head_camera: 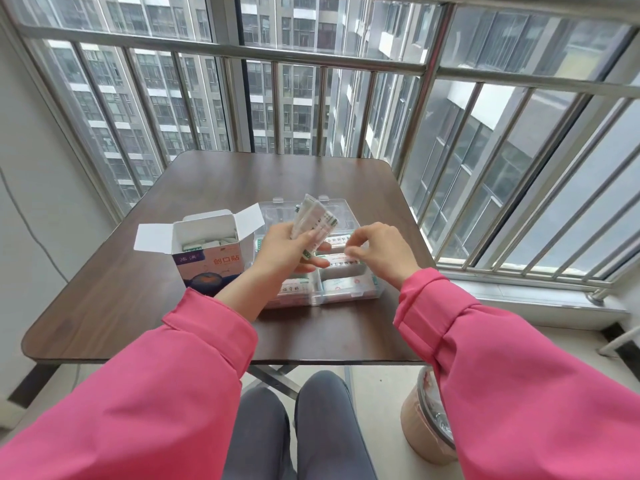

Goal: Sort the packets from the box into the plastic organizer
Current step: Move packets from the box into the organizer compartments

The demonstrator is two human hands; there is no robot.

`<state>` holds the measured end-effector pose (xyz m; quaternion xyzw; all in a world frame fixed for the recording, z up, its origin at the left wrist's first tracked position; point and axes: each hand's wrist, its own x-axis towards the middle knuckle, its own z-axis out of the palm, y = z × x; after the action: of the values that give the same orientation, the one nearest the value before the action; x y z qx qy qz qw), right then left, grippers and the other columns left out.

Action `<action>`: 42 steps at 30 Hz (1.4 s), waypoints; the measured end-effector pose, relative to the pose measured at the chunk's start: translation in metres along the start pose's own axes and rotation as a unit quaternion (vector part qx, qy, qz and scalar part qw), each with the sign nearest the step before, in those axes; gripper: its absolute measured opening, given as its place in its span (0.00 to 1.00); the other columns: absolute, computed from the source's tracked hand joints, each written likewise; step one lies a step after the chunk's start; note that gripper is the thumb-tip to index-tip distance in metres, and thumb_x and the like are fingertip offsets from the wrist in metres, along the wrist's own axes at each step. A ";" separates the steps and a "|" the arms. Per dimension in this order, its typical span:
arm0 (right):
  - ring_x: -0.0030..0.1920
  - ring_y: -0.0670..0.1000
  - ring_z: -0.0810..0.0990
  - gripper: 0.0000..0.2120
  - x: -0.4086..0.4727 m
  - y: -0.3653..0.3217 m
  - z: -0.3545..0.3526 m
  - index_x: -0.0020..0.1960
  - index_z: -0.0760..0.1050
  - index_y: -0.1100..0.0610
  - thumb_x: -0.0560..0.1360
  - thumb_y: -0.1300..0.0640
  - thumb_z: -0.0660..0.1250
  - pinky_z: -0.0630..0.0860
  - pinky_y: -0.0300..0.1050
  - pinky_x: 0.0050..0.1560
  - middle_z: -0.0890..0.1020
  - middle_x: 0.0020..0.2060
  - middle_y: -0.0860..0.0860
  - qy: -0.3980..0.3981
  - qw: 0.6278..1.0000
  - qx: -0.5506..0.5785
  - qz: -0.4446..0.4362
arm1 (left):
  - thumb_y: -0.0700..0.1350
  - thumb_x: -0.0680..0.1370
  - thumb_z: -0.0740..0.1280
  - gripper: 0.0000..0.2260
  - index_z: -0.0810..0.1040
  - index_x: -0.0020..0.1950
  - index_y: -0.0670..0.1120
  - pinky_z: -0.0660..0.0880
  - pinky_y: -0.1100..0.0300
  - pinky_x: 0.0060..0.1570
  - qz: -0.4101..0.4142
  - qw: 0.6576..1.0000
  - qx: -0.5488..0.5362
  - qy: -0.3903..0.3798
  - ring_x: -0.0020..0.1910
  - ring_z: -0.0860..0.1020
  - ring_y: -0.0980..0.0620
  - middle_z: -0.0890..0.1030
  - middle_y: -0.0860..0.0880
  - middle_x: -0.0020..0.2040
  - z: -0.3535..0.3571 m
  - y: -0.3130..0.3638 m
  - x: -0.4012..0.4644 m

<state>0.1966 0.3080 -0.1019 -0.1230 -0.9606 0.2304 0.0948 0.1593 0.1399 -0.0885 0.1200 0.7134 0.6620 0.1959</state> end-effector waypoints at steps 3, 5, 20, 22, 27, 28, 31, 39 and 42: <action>0.35 0.39 0.77 0.09 -0.003 -0.012 -0.012 0.47 0.81 0.59 0.76 0.54 0.67 0.69 0.29 0.34 0.83 0.40 0.52 0.036 0.980 0.196 -0.003 | 0.42 0.80 0.62 0.07 0.75 0.56 0.43 0.74 0.70 0.26 -0.010 0.998 -0.052 -0.027 0.28 0.81 0.57 0.83 0.48 0.40 -0.002 0.003 -0.004; 0.25 0.37 0.73 0.06 -0.008 -0.022 -0.017 0.46 0.80 0.61 0.76 0.57 0.67 0.65 0.27 0.26 0.81 0.33 0.50 -0.006 0.927 0.374 0.011 | 0.44 0.79 0.64 0.05 0.77 0.53 0.46 0.73 0.70 0.26 -0.011 0.997 -0.050 -0.054 0.28 0.81 0.58 0.84 0.50 0.38 -0.001 0.003 -0.006; 0.26 0.44 0.77 0.08 -0.002 -0.004 -0.009 0.43 0.76 0.57 0.70 0.68 0.71 0.71 0.34 0.28 0.80 0.32 0.55 0.039 0.912 0.385 0.133 | 0.45 0.81 0.60 0.06 0.74 0.48 0.44 0.67 0.68 0.23 0.097 0.979 0.146 0.101 0.22 0.77 0.56 0.81 0.54 0.38 0.001 -0.006 0.006; 0.28 0.46 0.77 0.08 -0.003 0.000 -0.002 0.45 0.77 0.57 0.70 0.68 0.70 0.71 0.34 0.29 0.80 0.32 0.54 0.033 0.928 0.343 0.142 | 0.45 0.81 0.60 0.06 0.74 0.49 0.44 0.71 0.68 0.27 0.108 0.975 0.156 0.114 0.22 0.77 0.57 0.82 0.54 0.40 -0.001 -0.007 0.006; 0.36 0.52 0.81 0.06 -0.006 -0.001 0.007 0.43 0.78 0.57 0.67 0.65 0.69 0.77 0.42 0.39 0.83 0.37 0.57 0.048 0.966 0.223 0.124 | 0.45 0.81 0.59 0.07 0.75 0.49 0.43 0.76 0.60 0.38 0.094 0.973 0.182 0.105 0.20 0.76 0.57 0.83 0.52 0.42 0.000 -0.013 0.010; 0.39 0.53 0.81 0.06 -0.005 -0.001 0.008 0.43 0.78 0.58 0.67 0.65 0.69 0.77 0.43 0.43 0.83 0.38 0.58 0.050 0.972 0.198 0.116 | 0.44 0.81 0.59 0.07 0.75 0.48 0.43 0.76 0.59 0.38 0.091 0.974 0.183 0.097 0.20 0.76 0.57 0.83 0.51 0.43 0.001 -0.014 0.010; 0.45 0.54 0.81 0.05 -0.006 -0.001 0.007 0.44 0.77 0.58 0.68 0.63 0.69 0.74 0.42 0.48 0.83 0.41 0.58 0.044 0.983 0.146 0.102 | 0.44 0.81 0.59 0.06 0.73 0.47 0.44 0.75 0.61 0.36 0.079 0.973 0.206 0.063 0.20 0.75 0.59 0.82 0.52 0.42 0.002 -0.015 0.009; 0.50 0.55 0.78 0.05 -0.005 -0.001 0.009 0.45 0.78 0.60 0.69 0.62 0.69 0.71 0.42 0.46 0.81 0.45 0.57 0.024 0.994 0.064 0.080 | 0.44 0.81 0.59 0.08 0.74 0.50 0.41 0.70 0.72 0.30 0.070 0.956 0.283 0.031 0.19 0.75 0.61 0.83 0.49 0.45 0.007 -0.018 0.012; 0.51 0.56 0.78 0.03 -0.005 0.000 0.012 0.42 0.78 0.57 0.68 0.60 0.70 0.72 0.45 0.49 0.81 0.46 0.57 0.019 0.997 0.029 0.064 | 0.43 0.81 0.58 0.09 0.75 0.50 0.39 0.69 0.75 0.29 0.069 0.949 0.306 0.022 0.18 0.75 0.60 0.83 0.48 0.45 0.007 -0.017 0.011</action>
<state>0.1983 0.3016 -0.1130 -0.1858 -0.9417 0.2615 0.1014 0.1536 0.1493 -0.1074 0.2085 0.8757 0.4266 0.0881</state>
